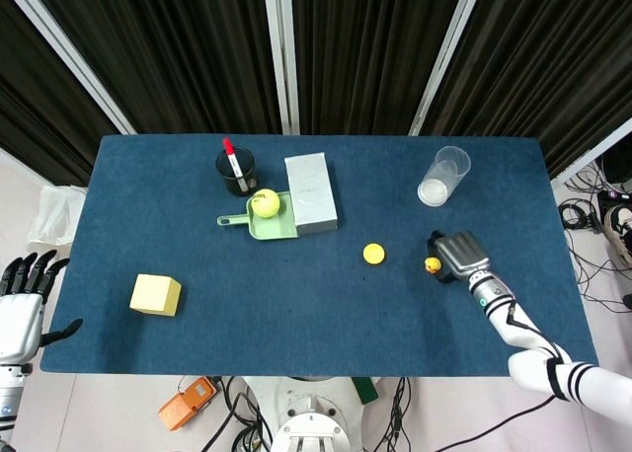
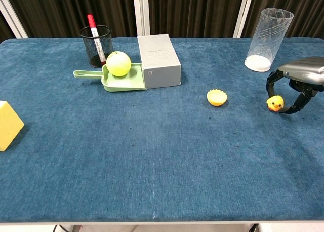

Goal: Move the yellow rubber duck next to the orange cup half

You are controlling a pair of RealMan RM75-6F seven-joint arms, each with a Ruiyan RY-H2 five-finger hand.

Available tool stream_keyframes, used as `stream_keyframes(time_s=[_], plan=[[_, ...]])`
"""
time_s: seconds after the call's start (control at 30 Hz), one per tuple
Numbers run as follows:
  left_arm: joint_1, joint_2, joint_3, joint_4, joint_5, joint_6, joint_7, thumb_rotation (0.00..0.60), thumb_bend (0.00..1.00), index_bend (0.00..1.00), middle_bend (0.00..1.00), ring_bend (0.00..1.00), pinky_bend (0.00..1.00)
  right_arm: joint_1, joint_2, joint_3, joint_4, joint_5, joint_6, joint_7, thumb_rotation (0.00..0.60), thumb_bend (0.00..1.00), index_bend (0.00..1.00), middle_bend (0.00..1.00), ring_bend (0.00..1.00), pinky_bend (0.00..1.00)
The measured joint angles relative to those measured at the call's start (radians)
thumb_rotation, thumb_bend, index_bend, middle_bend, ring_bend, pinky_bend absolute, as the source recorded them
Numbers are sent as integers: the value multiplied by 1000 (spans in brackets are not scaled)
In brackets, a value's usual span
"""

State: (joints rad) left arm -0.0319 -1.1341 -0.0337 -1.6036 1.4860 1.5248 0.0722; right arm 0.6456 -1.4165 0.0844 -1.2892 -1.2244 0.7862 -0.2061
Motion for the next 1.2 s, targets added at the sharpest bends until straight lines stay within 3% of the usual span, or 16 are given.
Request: stream_keyframes(time_s=[0.2, 0.37, 0.67, 0.9, 1.2], plan=[[-3, 4, -1, -3, 1, -3, 2, 600, 0, 153, 74, 14, 0, -4, 41, 15, -62, -13, 34, 19, 600, 469, 669, 355, 886, 1000], [-2, 10, -1, -10, 6, 4, 5, 600, 0, 153, 74, 13, 0, 34, 71, 62, -146, -6, 36, 12, 600, 471, 670, 355, 886, 1000], [0, 9, 0, -11, 8, 7, 5, 600, 0, 153, 74, 14, 0, 166, 21, 110, -176, 139, -35, -166, 600, 472, 666, 355, 886, 1000], [3, 5, 4, -2, 5, 4, -1, 600, 0, 153, 74, 13, 0, 246, -56, 94, -145, 285, -60, -300, 600, 473, 666, 355, 886, 1000], [5, -4, 5, 11, 1, 2, -11, 600, 0, 153, 74, 14, 0, 285, -98, 51, -96, 384, -59, -354, 600, 473, 638, 355, 885, 1000]])
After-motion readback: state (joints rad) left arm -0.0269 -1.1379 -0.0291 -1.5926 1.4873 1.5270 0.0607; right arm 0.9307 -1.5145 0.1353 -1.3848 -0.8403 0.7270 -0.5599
